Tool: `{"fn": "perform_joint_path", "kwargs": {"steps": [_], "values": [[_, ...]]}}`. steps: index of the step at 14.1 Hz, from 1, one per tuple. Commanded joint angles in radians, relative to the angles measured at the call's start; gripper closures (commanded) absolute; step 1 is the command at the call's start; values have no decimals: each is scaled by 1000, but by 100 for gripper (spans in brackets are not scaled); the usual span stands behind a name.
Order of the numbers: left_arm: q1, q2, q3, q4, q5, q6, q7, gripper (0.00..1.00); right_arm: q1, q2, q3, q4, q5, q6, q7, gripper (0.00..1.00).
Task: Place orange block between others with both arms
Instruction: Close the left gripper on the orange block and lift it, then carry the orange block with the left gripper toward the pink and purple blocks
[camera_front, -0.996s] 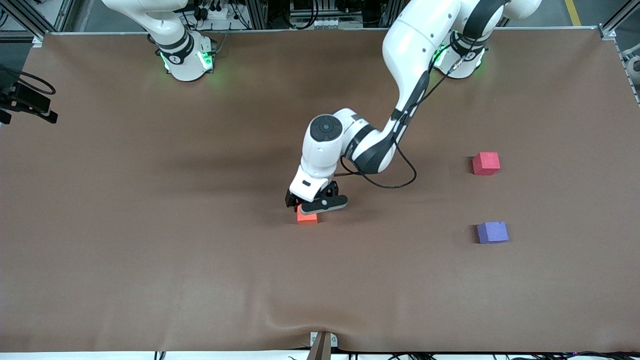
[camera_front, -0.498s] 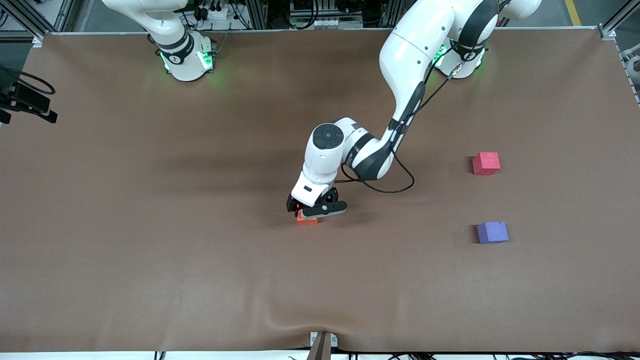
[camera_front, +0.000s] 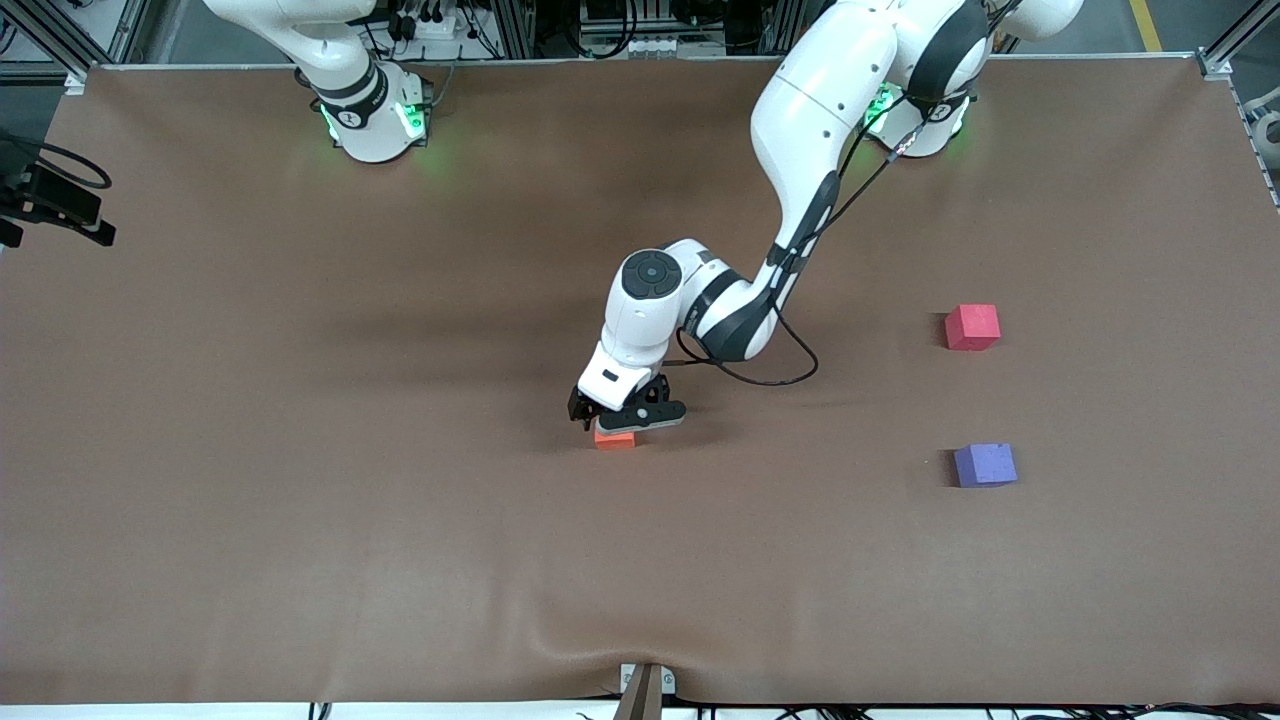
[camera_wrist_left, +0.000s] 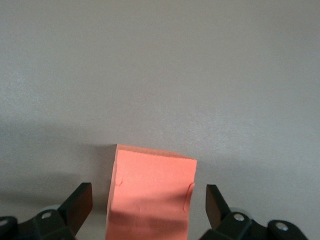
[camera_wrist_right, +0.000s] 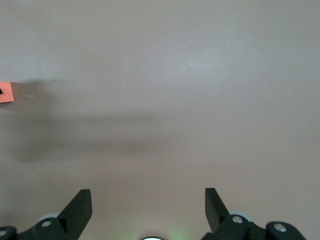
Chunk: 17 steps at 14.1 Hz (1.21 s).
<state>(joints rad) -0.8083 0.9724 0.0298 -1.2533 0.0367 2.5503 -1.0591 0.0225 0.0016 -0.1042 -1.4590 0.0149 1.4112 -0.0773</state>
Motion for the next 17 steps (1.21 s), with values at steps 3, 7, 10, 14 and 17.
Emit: {"fn": "perform_joint_path", "kwargs": {"steps": [3,7,10,14,17], "values": [[3,29,-5,34,14,13,10,49,8,0,-3,11,-9,-12,4,0],[27,-21,-1,3,26,2,10,100,7,0,-3,11,-9,-17,4,0],[95,-142,-4,-64,28,-21,65,100,7,0,-3,11,-9,-20,4,0],[321,-363,-123,-254,-1,-31,241,100,5,0,-3,12,-9,-17,4,0],[548,-516,-244,-438,-1,-83,416,100,-3,-5,-6,14,-9,-20,5,0]]}}
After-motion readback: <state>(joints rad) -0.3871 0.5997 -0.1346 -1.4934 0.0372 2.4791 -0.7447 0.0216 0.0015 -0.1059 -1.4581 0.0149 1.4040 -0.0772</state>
